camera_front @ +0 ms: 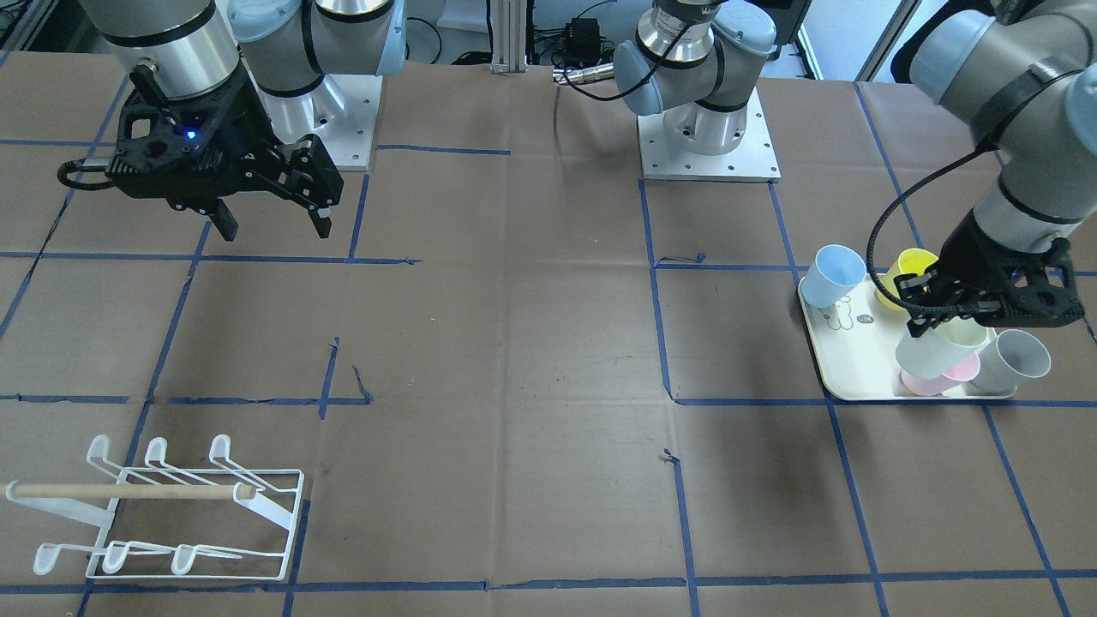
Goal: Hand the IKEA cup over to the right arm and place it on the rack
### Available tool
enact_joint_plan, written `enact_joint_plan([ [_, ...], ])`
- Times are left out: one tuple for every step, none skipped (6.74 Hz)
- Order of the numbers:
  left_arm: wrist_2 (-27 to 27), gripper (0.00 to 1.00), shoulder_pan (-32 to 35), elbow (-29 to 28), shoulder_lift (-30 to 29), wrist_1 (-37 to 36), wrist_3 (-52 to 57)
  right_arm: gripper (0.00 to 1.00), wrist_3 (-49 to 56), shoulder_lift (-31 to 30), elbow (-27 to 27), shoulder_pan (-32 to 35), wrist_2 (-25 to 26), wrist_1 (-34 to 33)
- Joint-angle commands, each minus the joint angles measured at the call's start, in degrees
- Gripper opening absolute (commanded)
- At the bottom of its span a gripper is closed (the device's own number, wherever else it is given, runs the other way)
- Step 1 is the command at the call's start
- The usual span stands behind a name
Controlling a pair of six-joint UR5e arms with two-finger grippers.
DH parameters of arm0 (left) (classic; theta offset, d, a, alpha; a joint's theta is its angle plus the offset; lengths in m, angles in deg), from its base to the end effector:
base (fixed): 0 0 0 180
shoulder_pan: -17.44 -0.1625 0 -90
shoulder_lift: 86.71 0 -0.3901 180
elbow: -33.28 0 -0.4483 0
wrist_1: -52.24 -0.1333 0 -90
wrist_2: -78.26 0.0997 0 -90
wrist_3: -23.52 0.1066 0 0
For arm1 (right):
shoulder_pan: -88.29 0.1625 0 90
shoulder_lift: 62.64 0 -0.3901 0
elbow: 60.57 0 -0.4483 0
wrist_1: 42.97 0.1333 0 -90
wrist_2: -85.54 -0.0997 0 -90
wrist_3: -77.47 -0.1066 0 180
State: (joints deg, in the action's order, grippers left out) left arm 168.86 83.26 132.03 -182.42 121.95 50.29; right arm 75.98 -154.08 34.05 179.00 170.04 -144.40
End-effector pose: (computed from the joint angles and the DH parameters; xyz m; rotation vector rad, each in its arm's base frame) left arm 0.1182 -0.5859 0.3428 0.0689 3.0847 -0.1349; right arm 0.1503 -0.5499 0.4369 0.0101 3.0354 -0.2161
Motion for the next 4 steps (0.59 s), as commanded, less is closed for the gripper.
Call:
enact_joint_plan([
  [-8.2, 0.0, 4.6, -13.1, -0.3, 10.2, 0.1, 1.0, -0.6, 1.8, 3.1, 0.0, -5.7, -13.5],
  [-18.0, 0.0, 6.4, -13.4, 0.1, 10.1, 0.0, 1.0, -2.7, 1.7, 5.8, 0.0, -8.1, -20.8],
  [-28.2, 0.0, 6.9, -12.9, 1.0, 10.4, 0.0, 1.0, -6.9, 1.4, 9.2, 0.0, -11.5, -28.8],
  [-37.4, 0.0, 8.1, -11.7, 1.8, 10.1, 1.0, 1.0, -14.4, 1.3, 12.9, 0.0, -15.7, -39.4],
])
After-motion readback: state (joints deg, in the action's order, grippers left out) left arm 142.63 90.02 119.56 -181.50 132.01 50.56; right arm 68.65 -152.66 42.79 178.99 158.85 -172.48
